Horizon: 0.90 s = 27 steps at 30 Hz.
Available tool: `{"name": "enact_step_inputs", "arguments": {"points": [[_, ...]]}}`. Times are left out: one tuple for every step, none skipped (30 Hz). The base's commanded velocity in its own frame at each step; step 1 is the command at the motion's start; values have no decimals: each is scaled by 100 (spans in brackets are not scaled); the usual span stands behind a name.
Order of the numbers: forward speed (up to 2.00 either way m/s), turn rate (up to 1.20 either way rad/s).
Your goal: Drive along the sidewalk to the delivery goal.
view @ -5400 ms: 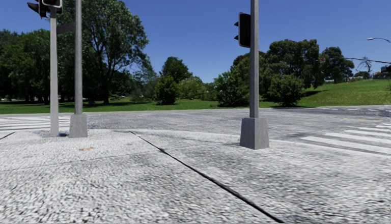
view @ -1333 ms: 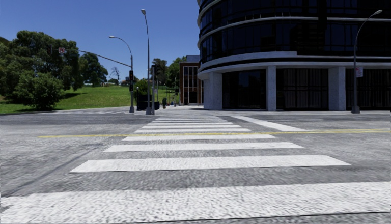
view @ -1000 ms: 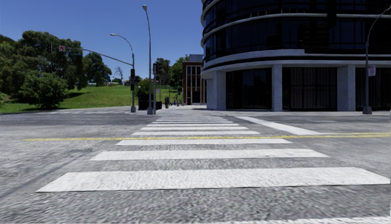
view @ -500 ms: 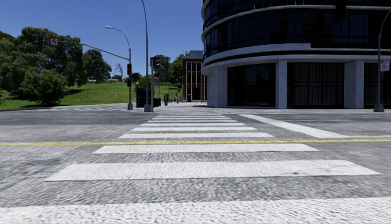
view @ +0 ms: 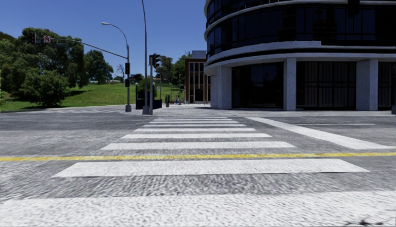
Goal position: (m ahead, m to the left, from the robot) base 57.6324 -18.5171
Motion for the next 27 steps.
{"name": "enact_step_inputs", "arguments": {"points": [[165,0],[165,0],[165,0],[165,0],[165,6],[165,9],[165,10],[165,10],[165,10],[165,10],[165,10],[165,10],[165,10],[165,10],[165,10],[165,10],[165,10],[165,10],[165,10],[165,11],[165,15],[165,24],[165,26],[165,27],[165,20],[165,12],[165,9]]}}
